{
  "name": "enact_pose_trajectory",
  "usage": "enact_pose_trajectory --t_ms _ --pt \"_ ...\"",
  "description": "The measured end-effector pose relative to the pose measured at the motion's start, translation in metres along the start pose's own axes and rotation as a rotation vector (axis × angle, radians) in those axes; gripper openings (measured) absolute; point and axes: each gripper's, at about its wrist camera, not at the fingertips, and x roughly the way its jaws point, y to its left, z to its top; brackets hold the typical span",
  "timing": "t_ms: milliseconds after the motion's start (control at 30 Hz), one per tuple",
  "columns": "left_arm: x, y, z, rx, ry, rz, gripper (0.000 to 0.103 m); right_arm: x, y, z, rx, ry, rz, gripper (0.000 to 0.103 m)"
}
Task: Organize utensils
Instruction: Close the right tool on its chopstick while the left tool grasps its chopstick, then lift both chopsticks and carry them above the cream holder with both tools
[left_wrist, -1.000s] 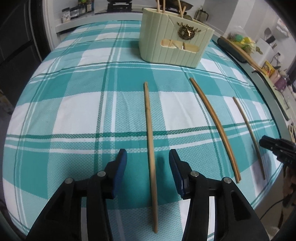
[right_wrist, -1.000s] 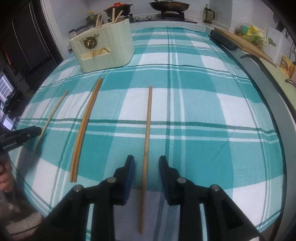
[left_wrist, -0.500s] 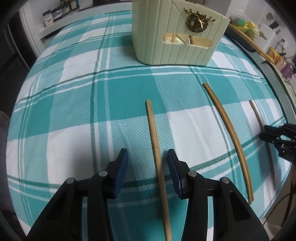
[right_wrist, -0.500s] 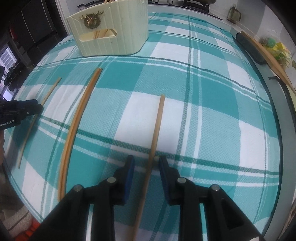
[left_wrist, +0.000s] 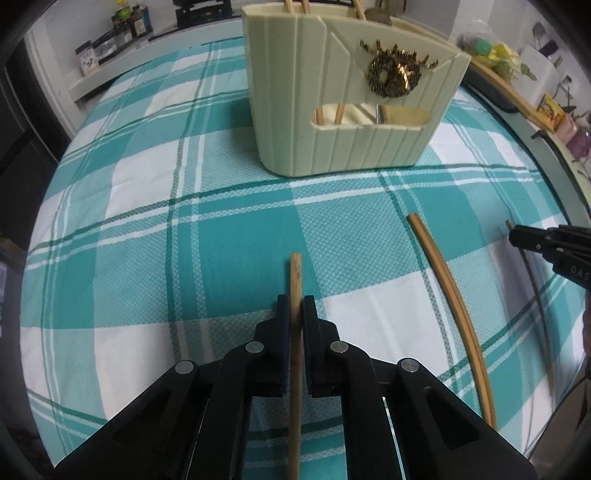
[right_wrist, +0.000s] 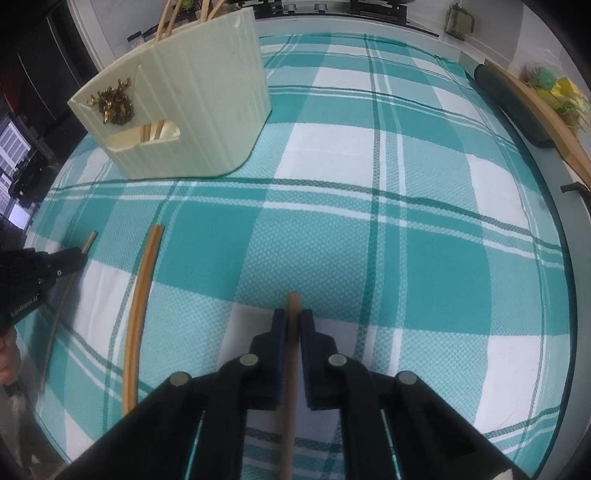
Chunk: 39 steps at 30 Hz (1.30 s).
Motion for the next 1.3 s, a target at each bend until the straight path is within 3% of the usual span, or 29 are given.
enact_pose_trajectory --t_ms 133,467,867,1100,1300 --pt "-0.045 0.006 -0.003 -0.037 -0.103 -0.03 0.004 -0.029 -0.002 -0.004 0.031 -0.09 0.047 0.007" --pt "-0.164 0.006 -0.027 -0.046 -0.331 -0.118 0.005 -0.159 0.027 -0.033 -0.047 -0.412 0.097 0.007" --pt "-0.22 0.001 -0.037 -0.06 -0.474 -0.167 0.004 -0.234 0.064 -0.07 -0.143 -0.677 0.045 0.007" --pt "-0.235 0.003 -0.017 -0.065 -0.506 -0.189 0.004 -0.248 0.061 -0.056 -0.122 -0.715 0.068 0.007" --pt "-0.262 0.005 0.019 -0.065 -0.558 -0.226 0.004 -0.263 0.062 -0.028 -0.147 -0.741 0.06 0.007"
